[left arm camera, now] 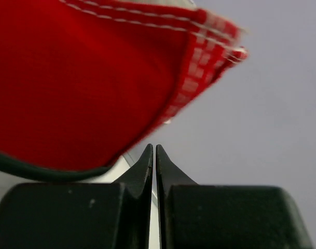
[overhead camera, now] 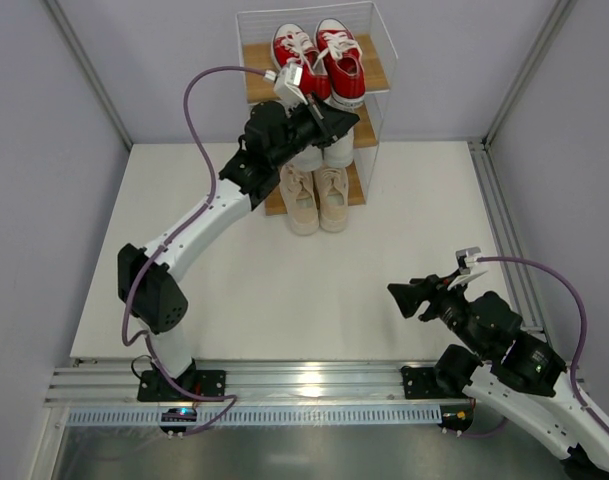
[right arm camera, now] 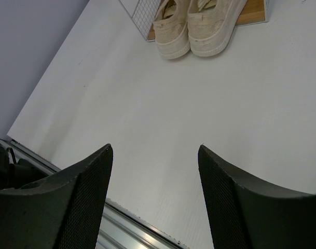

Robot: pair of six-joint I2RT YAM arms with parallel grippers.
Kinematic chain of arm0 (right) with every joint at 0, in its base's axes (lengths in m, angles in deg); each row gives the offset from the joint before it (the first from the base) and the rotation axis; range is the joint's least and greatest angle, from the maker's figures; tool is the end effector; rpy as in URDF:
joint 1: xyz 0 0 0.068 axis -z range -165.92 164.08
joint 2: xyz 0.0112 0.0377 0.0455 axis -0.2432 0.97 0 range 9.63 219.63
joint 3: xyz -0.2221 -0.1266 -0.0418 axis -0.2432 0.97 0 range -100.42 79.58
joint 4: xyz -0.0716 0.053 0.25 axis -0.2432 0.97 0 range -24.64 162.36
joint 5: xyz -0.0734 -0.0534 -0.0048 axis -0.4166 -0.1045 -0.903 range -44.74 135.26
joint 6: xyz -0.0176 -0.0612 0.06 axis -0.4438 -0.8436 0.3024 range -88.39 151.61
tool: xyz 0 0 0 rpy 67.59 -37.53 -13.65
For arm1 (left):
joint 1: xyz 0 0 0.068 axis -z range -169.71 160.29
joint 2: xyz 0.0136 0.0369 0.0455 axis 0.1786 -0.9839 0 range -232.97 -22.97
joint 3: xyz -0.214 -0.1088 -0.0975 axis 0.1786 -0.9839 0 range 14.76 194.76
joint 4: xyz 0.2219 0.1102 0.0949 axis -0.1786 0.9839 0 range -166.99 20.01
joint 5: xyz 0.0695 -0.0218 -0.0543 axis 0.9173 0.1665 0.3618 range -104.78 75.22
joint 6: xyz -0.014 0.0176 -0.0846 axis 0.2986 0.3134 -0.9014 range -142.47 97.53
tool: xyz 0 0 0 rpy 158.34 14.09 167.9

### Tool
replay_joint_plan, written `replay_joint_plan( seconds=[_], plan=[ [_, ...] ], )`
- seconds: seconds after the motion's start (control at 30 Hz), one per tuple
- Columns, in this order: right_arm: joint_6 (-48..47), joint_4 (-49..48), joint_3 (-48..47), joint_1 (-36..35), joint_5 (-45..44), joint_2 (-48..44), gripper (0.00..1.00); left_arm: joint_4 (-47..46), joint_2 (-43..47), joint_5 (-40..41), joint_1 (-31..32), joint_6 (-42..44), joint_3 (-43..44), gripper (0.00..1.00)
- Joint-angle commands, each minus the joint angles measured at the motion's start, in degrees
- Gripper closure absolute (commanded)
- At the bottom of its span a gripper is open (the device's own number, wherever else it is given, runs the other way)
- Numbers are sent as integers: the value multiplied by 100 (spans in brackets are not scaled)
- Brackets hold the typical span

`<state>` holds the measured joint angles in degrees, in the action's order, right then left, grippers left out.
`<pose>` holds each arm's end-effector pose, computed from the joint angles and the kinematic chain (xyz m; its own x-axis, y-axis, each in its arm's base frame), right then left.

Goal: Place and organize the shoes onto the shoe shelf

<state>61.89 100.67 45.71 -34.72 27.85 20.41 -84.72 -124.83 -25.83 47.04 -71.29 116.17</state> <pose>0.0999 0.0788 0.2818 -0.3853 0.2903 -0.8759 -0.3832 0.8132 0.4381 0.3675 -0.2930 0.4349 -0.4900 -0.5561 -0.6713 0.5632 0.3858 -0.7307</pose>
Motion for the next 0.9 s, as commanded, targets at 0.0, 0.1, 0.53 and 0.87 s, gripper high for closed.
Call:
replay_joint_plan(
  seconds=[0.0, 0.1, 0.53, 0.87],
  plan=[
    [-66, -15, -199, -34, -61, -138, 32, 87, -184, 296, -89, 197, 336, 100],
    [-66, 64, -243, -34, -105, -191, 32, 96, -272, 314, -151, 188, 468, 100],
    [-49, 178, -296, -25, -113, -279, 32, 377, -422, 454, -449, 224, 934, 100],
    [4, 240, -322, -25, -131, -296, 32, 562, -255, 684, -625, 294, 767, 100]
  ],
)
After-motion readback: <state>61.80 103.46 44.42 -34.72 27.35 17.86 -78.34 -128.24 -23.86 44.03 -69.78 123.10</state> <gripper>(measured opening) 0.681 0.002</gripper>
